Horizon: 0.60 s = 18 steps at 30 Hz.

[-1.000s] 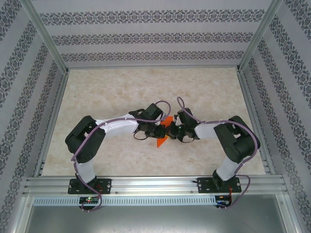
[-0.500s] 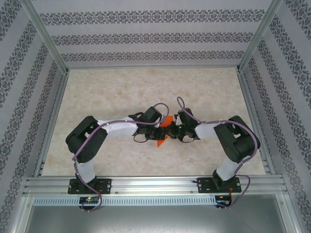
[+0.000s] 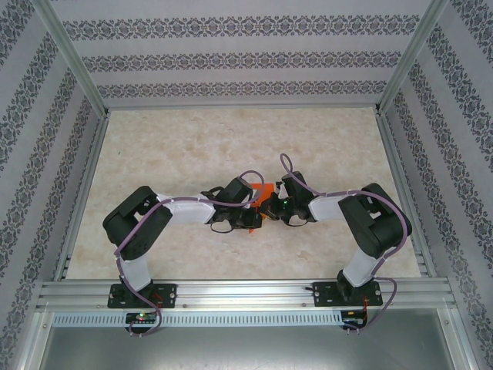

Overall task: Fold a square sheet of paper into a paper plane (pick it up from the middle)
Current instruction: Third fold the triangle at the center of the table.

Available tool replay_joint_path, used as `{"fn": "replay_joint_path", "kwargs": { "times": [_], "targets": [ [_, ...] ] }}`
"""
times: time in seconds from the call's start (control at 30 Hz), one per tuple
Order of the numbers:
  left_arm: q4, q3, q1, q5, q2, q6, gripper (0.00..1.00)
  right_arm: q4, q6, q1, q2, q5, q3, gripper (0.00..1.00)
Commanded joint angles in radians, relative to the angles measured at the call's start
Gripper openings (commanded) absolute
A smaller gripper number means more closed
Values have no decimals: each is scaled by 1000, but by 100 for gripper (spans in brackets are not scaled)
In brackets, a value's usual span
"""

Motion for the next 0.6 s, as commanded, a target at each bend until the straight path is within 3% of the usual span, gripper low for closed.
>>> {"fn": "replay_joint_path", "kwargs": {
  "times": [0.0,0.27,0.57],
  "targets": [
    [-36,49,-10,-23,6,10,0,-25,6,8,29,44,-26,4],
    [-23,-15,-8,-39,49,-12,0,-41,-3,7,35,50,-18,4],
    [78,-140,14,15,30,-92,0,-81,-27,7,41,69,-12,4]
  ]
}}
